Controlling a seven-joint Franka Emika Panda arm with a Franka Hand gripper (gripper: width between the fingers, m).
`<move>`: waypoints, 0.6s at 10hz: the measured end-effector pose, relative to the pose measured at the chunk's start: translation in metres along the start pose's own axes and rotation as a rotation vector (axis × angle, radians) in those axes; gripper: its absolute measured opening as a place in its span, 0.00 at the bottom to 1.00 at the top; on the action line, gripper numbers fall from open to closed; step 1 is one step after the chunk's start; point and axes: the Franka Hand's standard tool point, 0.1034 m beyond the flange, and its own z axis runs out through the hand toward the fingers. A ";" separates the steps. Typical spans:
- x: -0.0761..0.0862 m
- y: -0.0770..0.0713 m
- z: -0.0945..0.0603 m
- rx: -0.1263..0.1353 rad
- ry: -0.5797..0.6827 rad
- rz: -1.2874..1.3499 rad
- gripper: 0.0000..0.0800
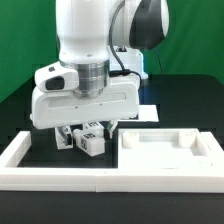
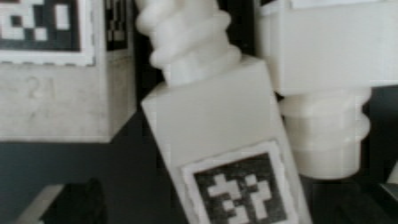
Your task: Assemble one leg
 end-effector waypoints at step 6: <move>0.001 0.002 0.001 -0.001 0.000 0.002 0.48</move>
Offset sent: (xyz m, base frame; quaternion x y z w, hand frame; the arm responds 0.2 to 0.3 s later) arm 0.0000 0.0000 0.0000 0.0000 0.0000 0.0000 1.0000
